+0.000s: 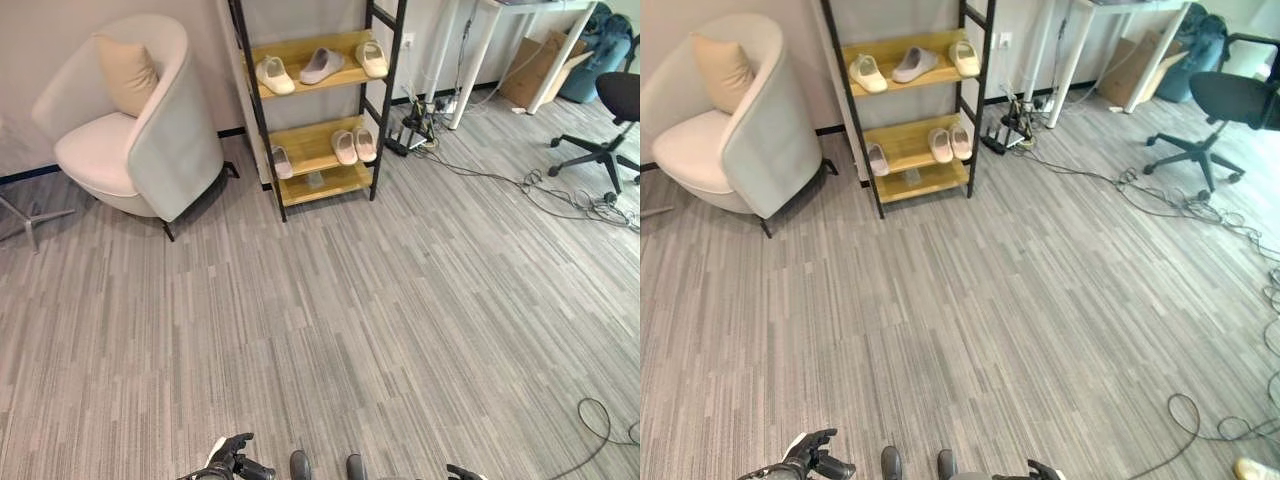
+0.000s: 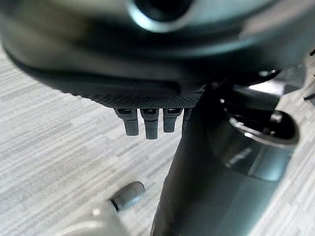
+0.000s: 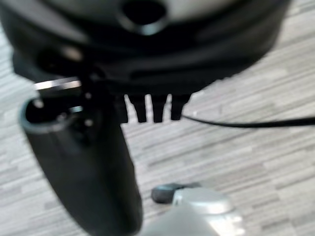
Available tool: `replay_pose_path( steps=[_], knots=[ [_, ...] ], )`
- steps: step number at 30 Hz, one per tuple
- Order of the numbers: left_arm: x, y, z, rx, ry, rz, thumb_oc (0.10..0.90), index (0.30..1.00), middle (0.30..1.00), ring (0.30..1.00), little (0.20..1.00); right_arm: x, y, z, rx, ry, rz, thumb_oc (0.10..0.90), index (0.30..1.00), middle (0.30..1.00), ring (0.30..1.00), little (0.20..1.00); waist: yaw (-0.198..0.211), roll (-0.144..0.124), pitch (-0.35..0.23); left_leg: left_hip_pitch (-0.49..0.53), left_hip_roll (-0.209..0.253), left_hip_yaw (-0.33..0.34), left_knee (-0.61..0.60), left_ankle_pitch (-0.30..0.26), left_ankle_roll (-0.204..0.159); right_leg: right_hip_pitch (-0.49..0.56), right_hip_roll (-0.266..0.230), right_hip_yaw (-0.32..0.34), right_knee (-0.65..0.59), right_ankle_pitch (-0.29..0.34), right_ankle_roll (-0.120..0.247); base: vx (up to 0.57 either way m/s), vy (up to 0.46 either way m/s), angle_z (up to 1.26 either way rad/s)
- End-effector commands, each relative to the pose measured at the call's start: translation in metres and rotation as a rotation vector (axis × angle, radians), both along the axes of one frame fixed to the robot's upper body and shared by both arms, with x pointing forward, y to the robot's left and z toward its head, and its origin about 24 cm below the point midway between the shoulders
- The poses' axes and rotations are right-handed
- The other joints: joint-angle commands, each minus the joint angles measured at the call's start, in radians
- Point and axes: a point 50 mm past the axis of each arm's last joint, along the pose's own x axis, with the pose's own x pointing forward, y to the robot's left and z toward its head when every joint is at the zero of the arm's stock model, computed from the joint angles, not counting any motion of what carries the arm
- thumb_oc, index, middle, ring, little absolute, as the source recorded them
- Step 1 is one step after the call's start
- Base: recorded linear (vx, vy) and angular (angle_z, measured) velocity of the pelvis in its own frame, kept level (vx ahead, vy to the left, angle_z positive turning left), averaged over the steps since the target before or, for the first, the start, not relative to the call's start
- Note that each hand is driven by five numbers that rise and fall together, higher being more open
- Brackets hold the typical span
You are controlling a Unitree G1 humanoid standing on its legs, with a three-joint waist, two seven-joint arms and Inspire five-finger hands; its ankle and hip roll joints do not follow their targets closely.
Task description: Arrange the slippers neatly on the shoe rack.
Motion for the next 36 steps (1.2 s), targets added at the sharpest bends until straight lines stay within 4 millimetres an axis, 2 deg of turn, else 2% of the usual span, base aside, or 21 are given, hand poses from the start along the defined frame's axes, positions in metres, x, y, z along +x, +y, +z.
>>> replay_pose_path(
  steps=[1,3,4,6,8,9,11,17,19,20,22,23,24,25,26,27,28,31,33,35,36],
  knots=[
    [0.051,-0.032,0.016,-0.049,-0.149,-0.186,0.8,0.9,0.9,0.9,0.9,-0.021,-0.029,0.004,-0.078,0.089,0.033,0.8,0.9,0.9,0.9,0.9,0.007,-0.011,0.07,-0.127,0.116,-0.046,0.447,-0.019,0.009,0.011,-0.054,0.029,0.098,-0.102,0.066,0.06,-0.162,0.02],
    [0.052,-0.035,0.017,-0.05,-0.153,-0.212,0.8,0.9,0.9,0.9,0.9,-0.022,-0.032,0.005,-0.092,0.101,0.044,0.8,0.9,0.9,0.9,0.9,0.012,-0.013,0.079,-0.179,0.107,-0.054,0.5,-0.028,0.018,0.017,-0.054,0.032,0.106,-0.114,0.061,0.15,-0.142,0.01],
    [0.049,-0.036,0.016,-0.057,-0.153,-0.225,0.8,0.9,0.9,0.9,0.9,-0.022,-0.04,0.008,-0.111,0.093,0.017,0.8,0.9,0.9,0.9,0.9,0.033,-0.013,0.088,-0.246,0.094,-0.046,0.467,-0.045,0.028,0.055,-0.051,0.037,0.099,-0.14,0.059,0.3,-0.096,0.01],
    [0.043,-0.034,0.013,-0.052,-0.131,-0.215,0.8,0.9,0.9,0.9,0.9,-0.021,-0.042,0.009,-0.11,0.083,-0.002,0.8,0.9,0.9,0.9,0.9,0.041,-0.012,0.088,-0.265,0.097,-0.031,0.428,-0.045,0.028,0.076,-0.051,0.04,0.092,-0.152,0.061,0.26,-0.03,-0.17],
    [0.027,-0.029,0.006,-0.035,-0.067,-0.196,0.8,0.9,0.9,0.9,0.9,-0.015,-0.046,0.011,-0.112,0.05,-0.035,0.8,0.9,0.9,0.9,0.9,0.057,0.001,0.085,-0.283,0.111,0.001,0.301,-0.011,0.023,0.124,-0.041,0.046,0.074,-0.172,0.063,0.37,0.042,-0.33],
    [0.007,-0.024,-0.002,-0.014,0.009,-0.184,0.8,0.9,0.9,0.9,0.9,-0.01,-0.042,0.011,-0.1,0.029,-0.022,0.8,0.9,0.9,0.9,0.9,0.082,0.009,0.075,-0.287,0.085,-0.013,0.17,0.041,0.015,0.161,-0.032,0.064,0.07,-0.191,0.067,0.5,0.082,-0.24],
    [-0.009,-0.017,-0.006,0.003,0.066,-0.153,0.8,0.9,0.9,0.9,0.9,-0.004,-0.037,0.01,-0.087,0.016,-0.01,0.8,0.9,0.9,0.9,0.9,0.106,0.01,0.061,-0.306,0.063,-0.035,0.08,0.055,0.009,0.201,-0.021,0.099,0.065,-0.205,0.073,0.51,0.087,-0.31],
    [-0.04,0.003,-0.011,0.047,0.17,-0.03,0.8,0.9,0.9,0.9,0.9,0.005,-0.026,0.008,-0.065,0.012,0.034,0.8,0.9,0.9,0.9,0.9,0.148,-0.009,0.005,-0.315,0.046,0.032,0.014,0.112,0.041,0.269,-0.035,0.158,0.083,-0.223,0.092,0.47,0.124,-0.6],
    [-0.04,0.008,-0.011,0.062,0.167,-0.016,0.8,0.9,0.9,0.9,0.9,0.001,-0.02,0.005,-0.053,0.032,0.039,0.8,0.9,0.9,0.9,0.9,0.156,-0.043,-0.021,-0.325,0.006,0.021,0.06,0.098,0.06,0.251,-0.076,0.143,0.132,-0.173,0.133,0.51,0.178,-0.54],
    [-0.03,0.009,-0.008,0.059,0.128,0.008,0.8,0.9,0.9,0.9,0.9,-0.006,-0.014,0.002,-0.026,0.05,0.027,0.8,0.9,0.9,0.9,0.9,0.16,-0.066,-0.039,-0.312,-0.018,0.031,0.09,0.052,0.084,0.206,-0.108,0.138,0.235,-0.022,0.215,0.63,0.249,-0.04],
    [-0.012,0.009,-0.003,0.055,0.068,0.018,0.8,0.9,0.9,0.9,0.9,0.001,-0.008,0.002,-0.007,0.039,0.05,0.8,0.9,0.9,0.9,0.9,0.151,-0.062,-0.024,-0.265,-0.034,0.028,0.099,0.003,0.11,0.112,-0.146,0.086,0.441,0.162,0.295,0.39,0.185,0.06],
    [-0.012,0.009,-0.003,0.054,0.067,0.018,0.8,0.9,0.9,0.9,0.9,0.001,-0.008,0.002,-0.007,0.039,0.05,0.8,0.9,0.9,0.9,0.9,0.152,-0.058,-0.026,-0.267,-0.03,0.028,0.099,0.005,0.109,0.109,-0.142,0.087,0.439,0.166,0.295,0.26,0.159,-0.05],
    [-0.002,0.007,-0.001,0.051,0.035,0.011,0.8,0.9,0.9,0.9,0.9,0.006,-0.007,0.002,-0.006,0.027,0.064,0.8,0.9,0.9,0.9,0.9,0.144,-0.04,-0.019,-0.231,-0.028,0.019,0.098,-0.018,0.12,0.073,-0.143,0.061,0.536,0.21,0.301,0.52,0.279,0.07],
    [0.018,0.006,0.006,0.051,-0.036,0.012,0.8,0.9,0.9,0.9,0.9,0.016,-0.005,0.004,-0.004,-0.015,0.063,0.8,0.9,0.9,0.9,0.9,0.116,0.0,-0.001,-0.127,-0.032,-0.009,0.069,-0.057,0.145,-0.024,-0.163,0.001,0.703,0.241,0.28,0.7,0.356,0.14],
    [0.026,0.004,0.008,0.046,-0.062,0.014,0.8,0.9,0.9,0.9,0.9,0.019,-0.006,0.005,-0.009,-0.027,0.06,0.8,0.9,0.9,0.9,0.9,0.105,0.015,0.003,-0.084,-0.036,-0.019,0.051,-0.072,0.152,-0.056,-0.19,-0.027,0.727,0.234,0.257,0.54,0.26,0.26],
    [0.026,0.004,0.008,0.046,-0.063,0.014,0.8,0.9,0.9,0.9,0.9,0.019,-0.006,0.005,-0.01,-0.027,0.06,0.8,0.9,0.9,0.9,0.9,0.105,0.017,0.003,-0.085,-0.033,-0.019,0.05,-0.071,0.152,-0.057,-0.188,-0.028,0.725,0.237,0.256,0.51,0.159,0.41],
    [0.039,-0.002,0.013,0.03,-0.11,0.009,0.8,0.9,0.9,0.9,0.9,0.024,-0.005,0.007,-0.016,-0.049,0.069,0.8,0.9,0.9,0.9,0.9,0.078,0.042,0.017,-0.015,-0.042,-0.05,0.028,-0.105,0.156,-0.139,-0.215,-0.059,0.718,0.165,0.215,0.54,0.098,0.47],
    [0.046,-0.013,0.015,0.011,-0.141,-0.03,0.8,0.9,0.9,0.9,0.9,0.023,-0.002,0.006,-0.009,-0.046,0.077,0.8,0.9,0.9,0.9,0.9,0.031,0.05,0.031,0.069,-0.059,-0.107,0.031,-0.161,0.15,-0.22,-0.172,-0.051,0.578,-0.003,0.181,0.56,0.001,0.67],
    [0.049,-0.021,0.015,0.006,-0.145,-0.072,0.8,0.9,0.9,0.9,0.9,0.014,0.008,0.001,0.029,0.002,0.108,0.8,0.9,0.9,0.9,0.9,0.008,0.032,0.03,0.128,-0.084,-0.164,0.027,-0.2,0.142,-0.237,-0.122,-0.005,0.397,-0.02,0.188,0.51,-0.145,0.88],
    [0.048,-0.023,0.014,0.014,-0.134,-0.099,0.8,0.9,0.9,0.9,0.9,0.01,0.016,-0.001,0.081,-0.007,0.095,0.8,0.9,0.9,0.9,0.9,-0.018,0.004,0.019,0.177,-0.113,-0.228,0.017,-0.226,0.133,-0.267,-0.059,0.088,0.219,0.01,0.198,0.56,-0.182,1.86],
    [0.038,-0.024,0.008,0.005,-0.08,-0.098,0.8,0.9,0.9,0.9,0.9,0.007,0.017,-0.003,0.091,0.018,0.1,0.8,0.9,0.9,0.9,0.9,-0.034,0.007,0.018,0.234,-0.108,-0.27,0.001,-0.25,0.119,-0.306,-0.064,0.065,0.106,0.052,0.208,0.79,-0.362,1.98]
  ],
)
